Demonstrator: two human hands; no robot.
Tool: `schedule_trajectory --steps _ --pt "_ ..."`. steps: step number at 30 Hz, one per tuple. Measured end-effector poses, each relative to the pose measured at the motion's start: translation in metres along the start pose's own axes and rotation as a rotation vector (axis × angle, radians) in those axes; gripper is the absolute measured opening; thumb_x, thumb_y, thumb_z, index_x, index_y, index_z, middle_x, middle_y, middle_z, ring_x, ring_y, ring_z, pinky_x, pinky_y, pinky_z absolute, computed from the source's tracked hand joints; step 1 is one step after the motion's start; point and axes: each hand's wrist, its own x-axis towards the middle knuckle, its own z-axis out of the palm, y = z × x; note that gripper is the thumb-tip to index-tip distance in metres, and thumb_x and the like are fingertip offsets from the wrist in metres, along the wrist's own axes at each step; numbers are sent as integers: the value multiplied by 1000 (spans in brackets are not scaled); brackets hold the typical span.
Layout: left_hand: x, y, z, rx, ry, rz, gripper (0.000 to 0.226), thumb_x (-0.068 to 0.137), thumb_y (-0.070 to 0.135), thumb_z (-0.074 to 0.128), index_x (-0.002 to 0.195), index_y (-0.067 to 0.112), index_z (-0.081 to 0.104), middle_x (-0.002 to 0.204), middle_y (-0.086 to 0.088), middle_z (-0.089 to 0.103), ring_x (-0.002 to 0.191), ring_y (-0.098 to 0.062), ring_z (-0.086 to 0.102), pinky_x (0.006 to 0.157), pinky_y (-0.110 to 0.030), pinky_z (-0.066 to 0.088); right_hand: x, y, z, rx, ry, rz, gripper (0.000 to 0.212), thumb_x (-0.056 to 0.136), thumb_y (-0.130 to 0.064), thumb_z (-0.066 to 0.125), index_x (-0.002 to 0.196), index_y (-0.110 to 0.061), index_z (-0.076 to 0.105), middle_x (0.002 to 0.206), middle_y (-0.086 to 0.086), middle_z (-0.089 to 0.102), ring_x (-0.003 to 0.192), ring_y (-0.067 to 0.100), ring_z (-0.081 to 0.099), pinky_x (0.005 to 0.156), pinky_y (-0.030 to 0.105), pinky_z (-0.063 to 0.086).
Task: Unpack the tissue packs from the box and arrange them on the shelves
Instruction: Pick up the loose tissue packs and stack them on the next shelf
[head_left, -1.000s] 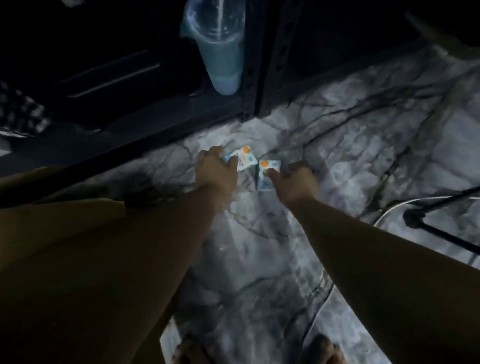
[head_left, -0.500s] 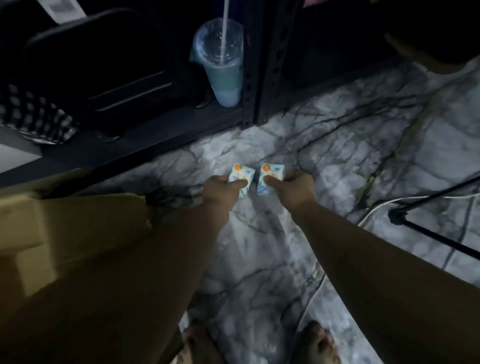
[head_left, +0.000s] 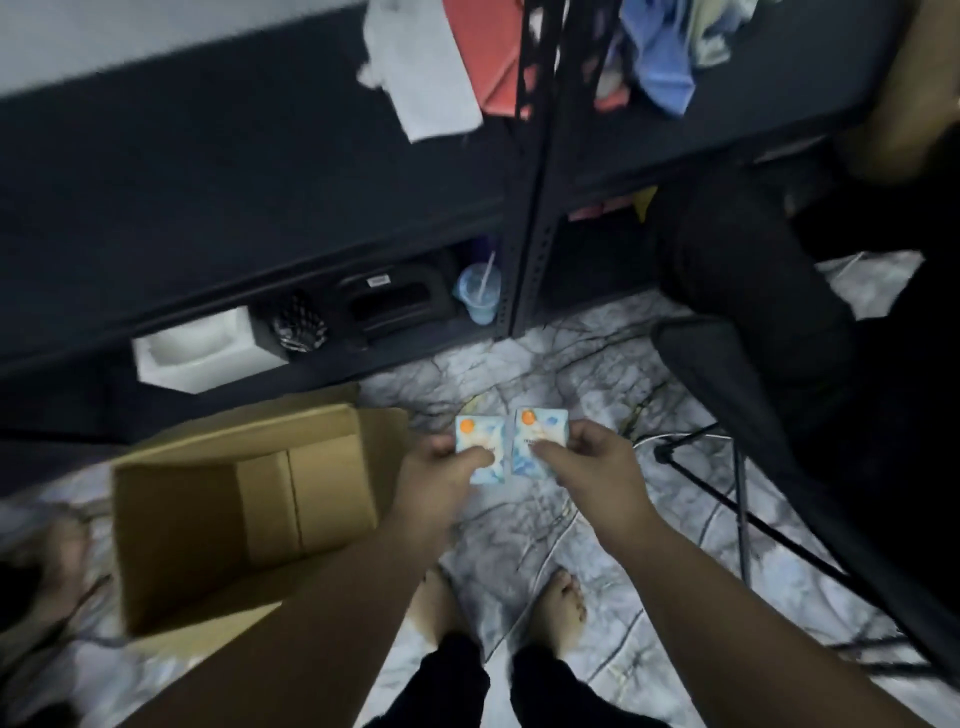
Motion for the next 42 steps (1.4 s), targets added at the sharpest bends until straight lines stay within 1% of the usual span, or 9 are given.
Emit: schedule_trajectory --steps 7,9,14,18,21,26,30,35,42 --pt "-139 77 -51 -62 -2 140 31 83 11 85 110 3 72 102 -14 79 88 -25 77 72 -32 60 -116 -110 -14 -103 -73 -194 11 86 -31 80 90 -26 71 93 13 75 89 34 73 79 52 59" --pt "-171 94 -64 -97 -17 182 34 84 10 84 114 2 69 103 -13 80 95 -26 78 78 -34 61 -140 -137 -16 -139 -118 -249 13 87 -35 79 89 -27 68 93 16 72 80 30 72 72 49 58" --pt "-238 126 -92 -220 -18 286 30 88 4 80 113 -1 66 97 -13 79 83 -20 78 62 -24 59 -184 -193 -8 -151 -211 -356 16 91 -28 78 94 -17 67 82 14 68 64 23 70 65 47 57" --pt "-276 143 -117 -294 -3 376 41 87 4 81 121 -7 62 110 -25 76 105 -42 74 94 -50 60 -211 -233 12 -128 -291 -414 10 91 -22 78 93 -18 69 83 16 70 65 25 67 54 28 52" --pt "-298 154 -144 -345 8 436 54 78 13 89 122 -5 63 111 -27 75 107 -47 72 99 -58 56 -233 -262 33 -125 -351 -451 13 93 -16 76 98 -7 67 91 27 68 65 21 65 47 17 45" --pt "-316 178 -204 -393 55 527 43 85 10 83 122 -1 64 110 -19 78 108 -42 73 99 -56 57 -266 -300 88 -139 -463 -497 17 94 -14 74 105 -5 67 95 14 76 62 6 68 47 15 45" --pt "-318 202 -264 -408 103 601 33 90 7 77 121 1 65 108 -14 79 103 -33 76 79 -35 63 -284 -327 150 -152 -499 -564 17 93 -15 74 108 -10 67 96 2 79 65 5 71 48 14 45" --pt "-316 237 -356 -386 117 648 34 90 10 78 121 5 65 110 -12 79 104 -32 76 99 -52 58 -304 -362 241 -113 -484 -634 15 93 -11 74 106 -13 67 94 0 79 65 6 70 49 15 46" --pt "-308 297 -482 -328 204 716 23 93 6 74 115 10 69 103 -7 80 97 -25 78 93 -48 62 -328 -409 357 -80 -464 -673 19 92 -4 71 105 -17 68 95 -3 78 67 4 69 53 17 48"
